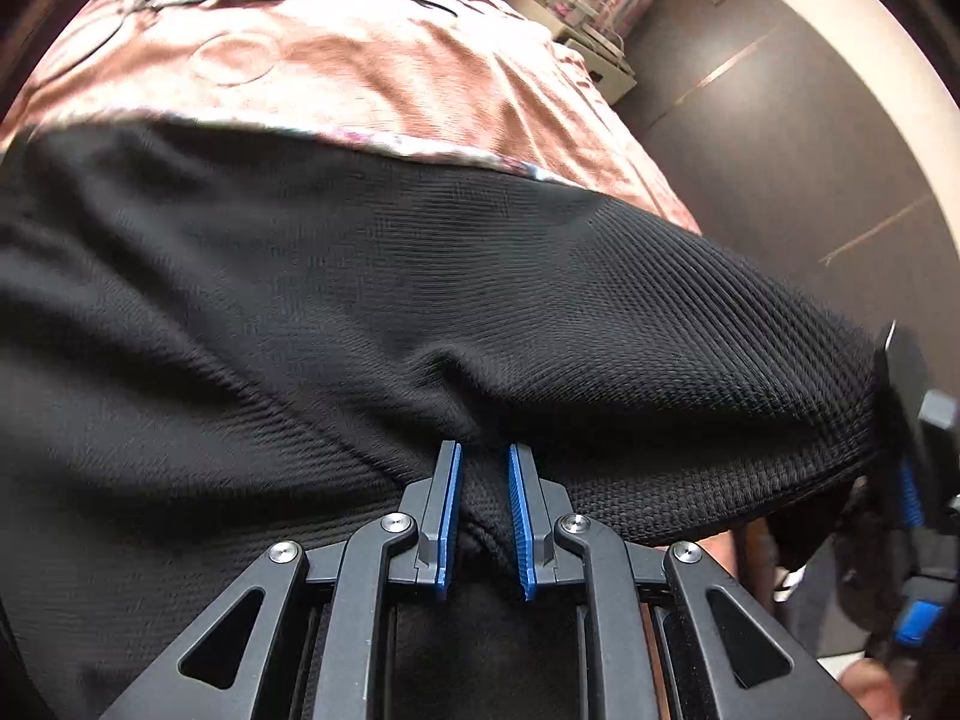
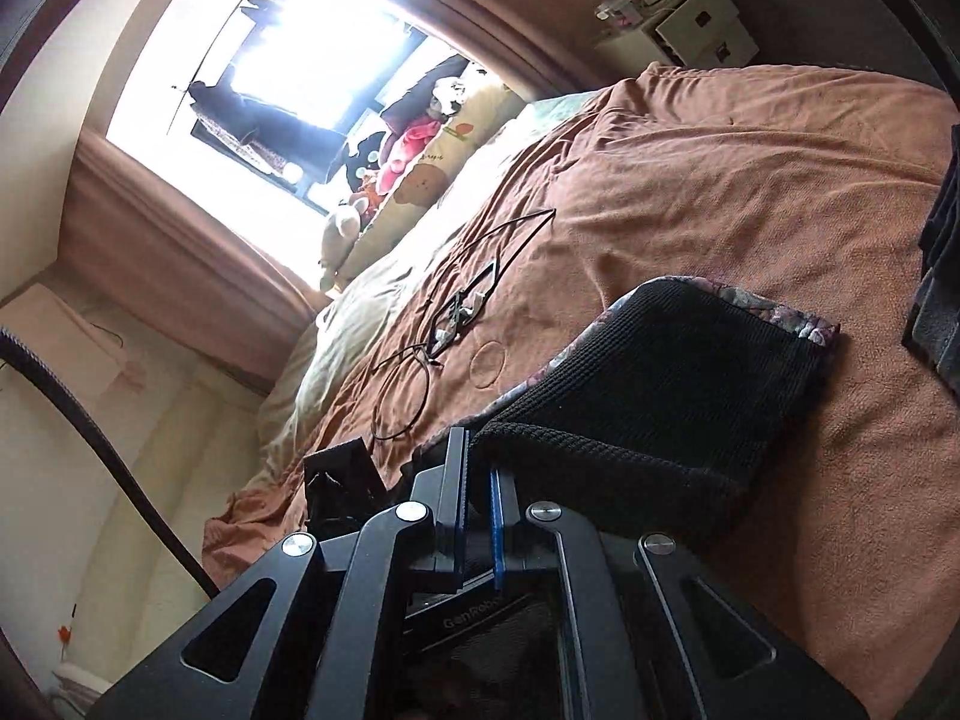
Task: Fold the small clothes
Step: 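Lift the held side edge with the left gripper and fold it over the body, then grasp the folded sleeve's trimmed edge with the left gripper, fold it back, release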
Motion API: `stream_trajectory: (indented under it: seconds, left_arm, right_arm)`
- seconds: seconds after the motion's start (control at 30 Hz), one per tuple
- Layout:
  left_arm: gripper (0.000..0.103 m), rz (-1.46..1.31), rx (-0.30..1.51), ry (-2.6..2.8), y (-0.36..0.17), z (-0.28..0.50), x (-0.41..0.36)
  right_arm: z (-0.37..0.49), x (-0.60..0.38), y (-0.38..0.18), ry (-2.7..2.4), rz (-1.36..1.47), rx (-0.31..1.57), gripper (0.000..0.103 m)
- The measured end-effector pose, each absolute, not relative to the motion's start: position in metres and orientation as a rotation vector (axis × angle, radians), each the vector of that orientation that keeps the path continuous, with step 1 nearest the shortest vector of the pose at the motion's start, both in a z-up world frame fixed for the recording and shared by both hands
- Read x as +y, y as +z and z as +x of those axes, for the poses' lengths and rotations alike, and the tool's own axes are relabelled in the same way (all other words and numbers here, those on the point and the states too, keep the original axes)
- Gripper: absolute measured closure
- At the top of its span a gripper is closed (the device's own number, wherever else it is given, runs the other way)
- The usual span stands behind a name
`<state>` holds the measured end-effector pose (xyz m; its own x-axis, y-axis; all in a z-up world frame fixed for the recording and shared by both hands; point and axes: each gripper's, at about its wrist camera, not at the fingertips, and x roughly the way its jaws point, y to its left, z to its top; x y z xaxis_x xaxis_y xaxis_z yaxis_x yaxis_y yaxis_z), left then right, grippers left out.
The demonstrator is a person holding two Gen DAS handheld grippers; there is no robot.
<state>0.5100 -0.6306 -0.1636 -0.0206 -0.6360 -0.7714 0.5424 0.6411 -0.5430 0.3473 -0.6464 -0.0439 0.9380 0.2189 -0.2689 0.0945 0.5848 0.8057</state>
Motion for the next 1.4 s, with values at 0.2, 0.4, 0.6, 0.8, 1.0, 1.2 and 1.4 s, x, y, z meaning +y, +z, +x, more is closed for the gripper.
stream_trajectory:
  seconds: [0.2, 0.4, 0.6, 0.8, 1.0, 1.2, 1.4]
  left_arm:
    - [0.086, -0.089, 1.242, -0.857, -0.143, 0.518, -0.595]
    - [0.086, -0.084, 1.192, -0.795, -0.113, 0.520, -0.557]
    - [0.086, -0.075, 1.165, -0.754, -0.087, 0.519, -0.532]
    - [0.086, -0.054, 1.132, -0.755, -0.063, 0.505, -0.522]
    - [0.086, 0.017, 1.102, -0.795, -0.047, 0.484, -0.539]
    - [0.079, 0.131, 1.086, -0.837, -0.051, 0.464, -0.577]
    - [0.056, 0.195, 1.101, -0.872, -0.066, 0.460, -0.620]
  right_arm:
    - [0.354, -0.642, -0.046, 0.129, 0.925, 0.381, 0.100]
    - [0.368, -0.630, -0.058, 0.179, 0.924, 0.461, 0.100]
    - [0.385, -0.611, -0.073, 0.182, 0.869, 0.631, 0.100]
    - [0.376, -0.628, -0.083, 0.090, 0.957, 0.678, 0.071]
    - [0.337, -0.658, -0.074, 0.022, 1.038, 0.572, 0.032]
    - [0.313, -0.692, -0.083, -0.077, 1.137, 0.531, 0.032]
    - [0.309, -0.704, -0.089, -0.102, 1.156, 0.520, 0.041]
